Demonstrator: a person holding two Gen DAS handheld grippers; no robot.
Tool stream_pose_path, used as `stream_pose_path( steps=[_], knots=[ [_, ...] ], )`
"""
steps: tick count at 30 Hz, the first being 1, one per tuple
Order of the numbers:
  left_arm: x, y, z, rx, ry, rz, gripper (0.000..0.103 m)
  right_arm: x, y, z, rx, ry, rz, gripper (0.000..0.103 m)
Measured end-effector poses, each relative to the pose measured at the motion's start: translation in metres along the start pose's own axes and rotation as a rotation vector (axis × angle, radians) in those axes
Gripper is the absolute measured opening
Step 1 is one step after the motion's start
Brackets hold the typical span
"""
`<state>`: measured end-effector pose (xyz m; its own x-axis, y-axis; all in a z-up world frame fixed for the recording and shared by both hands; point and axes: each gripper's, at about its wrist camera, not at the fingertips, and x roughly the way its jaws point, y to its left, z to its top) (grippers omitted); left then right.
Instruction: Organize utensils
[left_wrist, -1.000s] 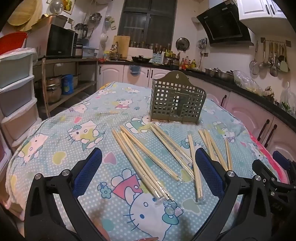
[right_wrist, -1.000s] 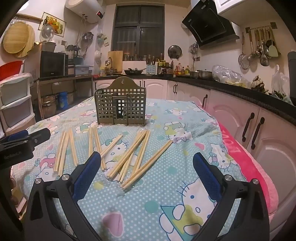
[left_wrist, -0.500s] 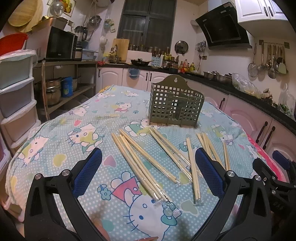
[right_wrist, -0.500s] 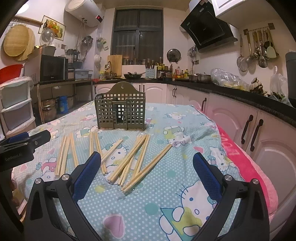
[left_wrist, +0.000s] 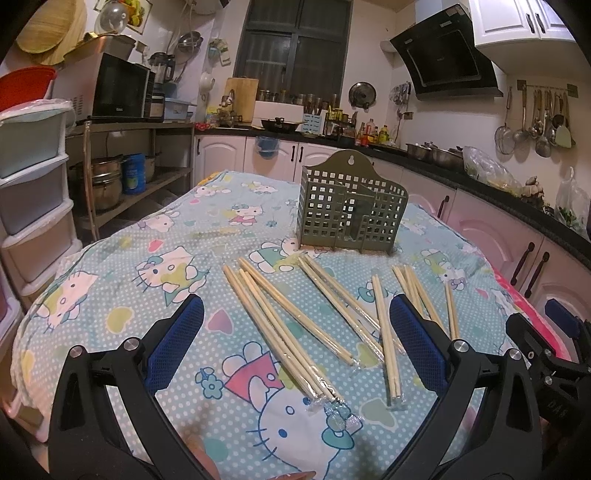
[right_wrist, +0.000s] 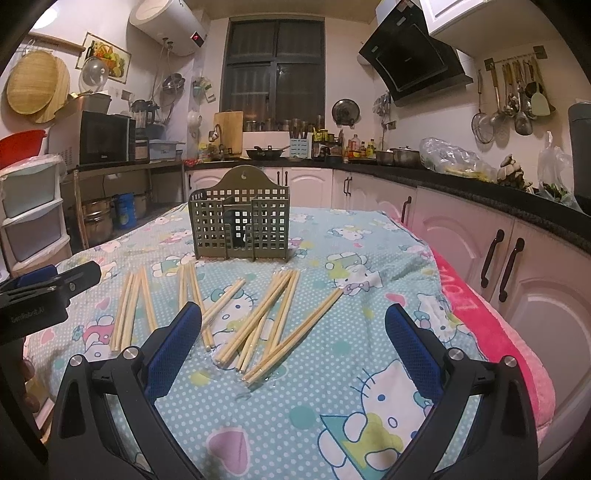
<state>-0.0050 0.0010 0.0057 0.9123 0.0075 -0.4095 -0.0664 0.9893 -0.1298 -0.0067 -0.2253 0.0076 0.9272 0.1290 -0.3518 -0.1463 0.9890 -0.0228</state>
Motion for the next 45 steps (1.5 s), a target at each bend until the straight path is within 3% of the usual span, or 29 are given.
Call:
stream_pose_path(
  steps=[21, 30, 36, 45],
  knots=[
    [-0.001, 0.001, 0.002, -0.007, -0.003, -0.008, 0.092, -0.001, -0.001, 0.002, 0.002, -0.007, 0.006, 0.097],
    [0.007, 0.019, 0.009, -0.036, 0.011, -0.009, 0.092, 0.011, 0.004, 0.008, -0.022, 0.024, 0.037, 0.097],
    [0.020, 0.038, 0.015, -0.072, 0.056, 0.009, 0.092, 0.035, 0.008, 0.020, -0.030, 0.083, 0.095, 0.097],
    [0.043, 0.069, 0.030, -0.116, 0.109, 0.071, 0.092, 0.089, 0.016, 0.039, 0.004, 0.239, 0.207, 0.097]
  ],
)
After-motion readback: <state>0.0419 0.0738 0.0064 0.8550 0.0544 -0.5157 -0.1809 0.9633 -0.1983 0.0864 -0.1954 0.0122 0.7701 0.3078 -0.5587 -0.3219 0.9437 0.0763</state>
